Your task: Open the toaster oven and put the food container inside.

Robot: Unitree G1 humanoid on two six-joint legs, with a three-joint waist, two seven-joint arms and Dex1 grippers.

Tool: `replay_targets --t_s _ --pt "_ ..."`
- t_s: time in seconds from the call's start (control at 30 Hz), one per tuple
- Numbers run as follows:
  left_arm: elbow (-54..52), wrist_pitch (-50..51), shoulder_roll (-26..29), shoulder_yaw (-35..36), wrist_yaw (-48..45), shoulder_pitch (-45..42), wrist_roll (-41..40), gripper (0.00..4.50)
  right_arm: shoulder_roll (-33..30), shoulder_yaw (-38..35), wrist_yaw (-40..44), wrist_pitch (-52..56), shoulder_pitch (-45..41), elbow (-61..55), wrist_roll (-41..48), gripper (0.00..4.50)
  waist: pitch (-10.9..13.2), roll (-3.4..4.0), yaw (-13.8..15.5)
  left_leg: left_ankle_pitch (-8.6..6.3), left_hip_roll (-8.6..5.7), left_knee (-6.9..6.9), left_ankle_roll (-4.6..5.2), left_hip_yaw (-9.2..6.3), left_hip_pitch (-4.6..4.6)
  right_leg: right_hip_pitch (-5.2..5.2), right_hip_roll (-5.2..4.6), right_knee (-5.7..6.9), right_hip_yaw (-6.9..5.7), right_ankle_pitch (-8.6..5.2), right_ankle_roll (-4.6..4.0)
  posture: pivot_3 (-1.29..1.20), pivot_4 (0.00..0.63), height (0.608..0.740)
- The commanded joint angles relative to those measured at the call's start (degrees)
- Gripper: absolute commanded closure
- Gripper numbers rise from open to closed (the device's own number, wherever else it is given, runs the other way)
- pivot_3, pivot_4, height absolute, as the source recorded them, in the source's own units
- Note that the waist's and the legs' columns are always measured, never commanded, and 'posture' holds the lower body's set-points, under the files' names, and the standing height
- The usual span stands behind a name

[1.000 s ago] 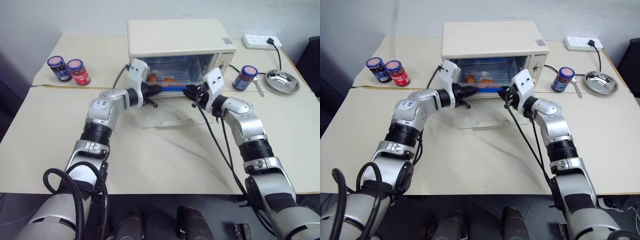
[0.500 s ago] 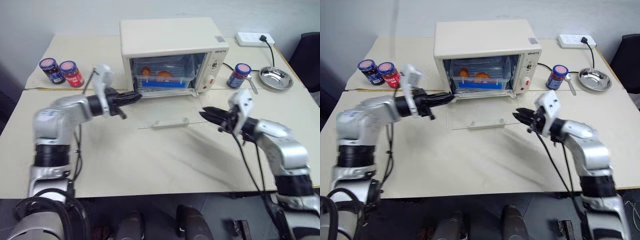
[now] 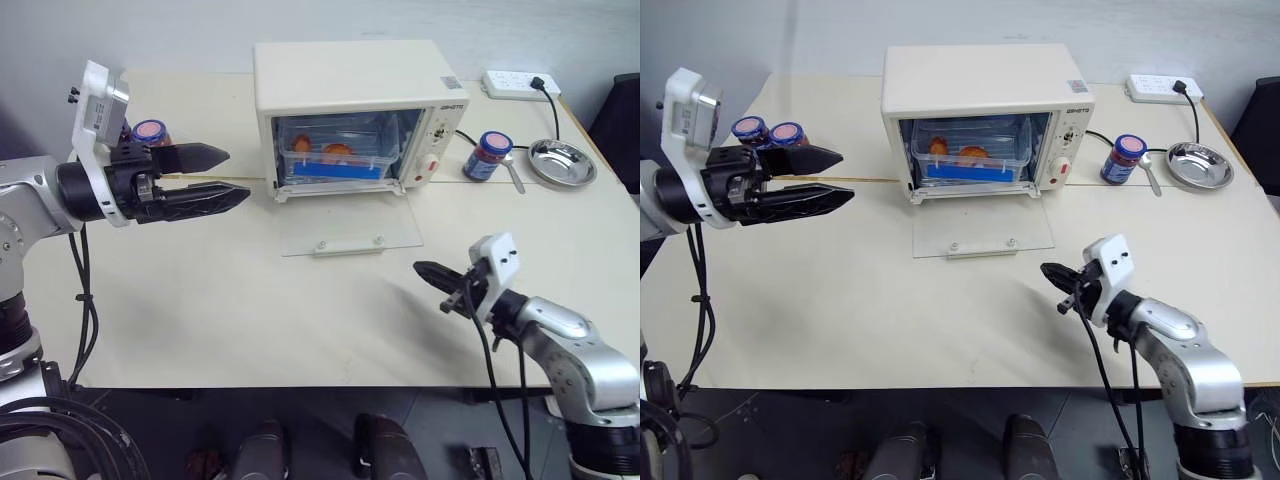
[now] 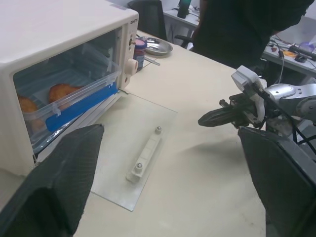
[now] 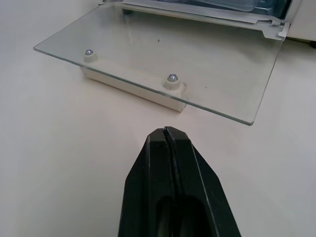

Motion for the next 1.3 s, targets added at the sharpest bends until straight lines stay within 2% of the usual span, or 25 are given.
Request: replay_targets --t_s 0.03,0.27,0.43,0.6,0.77,0.87,1.0,1.07,1.17,1.27,1.3 --pt "-1.10 -0.77 2.12 0.65 -1.40 -1.78 -1.67 0.01 1.23 2.11 -1.15 -4.34 -2.33 4.79 -3.65 4.50 0.00 0.00 -0.07 0.00 0.00 -0.01 0.00 0.02 0.00 -0.02 0.00 0.01 0.01 0.00 -0.01 0.00 0.150 0.740" --pt "-1.95 -1.09 4.53 -0.31 -3.84 -3.44 -2.89 0.01 5.56 6.35 -2.18 -11.89 -11.25 19.50 -10.13 4.50 0.01 0.02 -0.24 0.00 0.02 -0.04 -0.01 0.02 -0.01 -0.06 0.02 0.04 0.01 -0.03 -0.06 0.00 0.150 0.740" --pt "-1.81 -1.46 5.16 -0.15 -4.13 -3.09 -2.99 0.01 6.15 4.34 -1.94 -13.52 -16.42 21.79 -9.41 4.50 0.03 0.05 -0.27 0.00 0.01 -0.03 -0.01 0.02 -0.02 -0.07 0.01 0.05 0.01 -0.03 -0.06 0.00 0.150 0.740" --pt "-1.60 -2.80 5.59 0.25 -4.29 -0.81 -1.95 0.01 2.35 -2.50 0.11 -6.72 -23.91 14.52 -0.46 4.50 0.11 0.18 -0.27 0.00 0.02 -0.03 -0.01 0.02 -0.04 -0.09 0.00 0.05 0.02 -0.03 -0.06 0.00 0.150 0.740" --pt "0.09 -5.08 5.34 0.77 -3.39 1.02 -0.65 0.01 -5.39 -5.73 3.88 0.91 -28.02 10.88 5.07 4.50 0.09 0.15 0.00 -0.01 0.04 -0.04 -0.02 -0.02 -0.04 -0.09 0.02 0.06 -0.02 -0.04 -0.08 0.00 0.150 0.740" --pt "0.55 -6.11 5.91 1.28 -3.82 2.51 -0.26 0.00 -11.02 -6.99 9.14 4.31 -25.74 9.77 8.03 3.92 0.07 0.12 0.09 -0.04 0.02 -0.04 0.03 0.01 -0.05 -0.07 0.00 0.03 -0.01 -0.04 -0.08 0.00 0.150 0.740" --pt "1.19 -7.19 7.26 2.36 -4.87 4.41 -0.05 0.00 -20.88 -10.20 21.39 8.04 -19.25 7.30 13.97 2.62 0.08 0.13 0.17 -0.09 -0.01 -0.03 0.11 0.03 -0.09 -0.08 -0.03 0.01 -0.01 -0.04 -0.08 0.00 0.150 0.740" --pt "1.57 -8.24 8.18 2.67 -5.55 5.62 0.42 0.00 -24.50 -12.47 24.92 10.14 -17.68 7.73 16.84 1.96 0.08 0.14 0.08 -0.12 0.00 -0.03 0.13 0.06 -0.09 -0.09 -0.02 -0.01 -0.01 -0.04 -0.08 0.00 0.150 0.740" --pt "1.60 -9.16 9.11 3.32 -6.24 6.85 0.38 0.00 -27.08 -14.70 24.98 12.32 -18.10 9.75 18.40 0.89 0.08 0.14 -0.14 -0.12 0.03 -0.01 0.14 0.17 0.01 -0.07 0.00 0.01 0.08 -0.04 -0.08 0.00 0.150 0.740" --pt "1.06 -9.20 9.71 4.07 -6.59 7.33 -0.23 0.00 -27.62 -16.33 24.43 12.92 -18.41 10.53 19.26 0.03 0.08 0.13 -0.06 -0.11 0.07 0.01 0.12 0.17 0.00 -0.08 0.02 0.02 0.08 -0.04 -0.08 0.00 0.150 0.740" --pt "0.91 -9.16 9.87 4.24 -6.64 7.41 -0.40 0.00 -27.56 -16.58 24.35 12.14 -18.13 10.26 18.85 0.03 0.08 0.13 0.00 -0.11 0.07 0.01 0.12 0.16 0.00 -0.08 0.02 0.02 0.08 -0.04 -0.08 0.00 0.150 0.740"
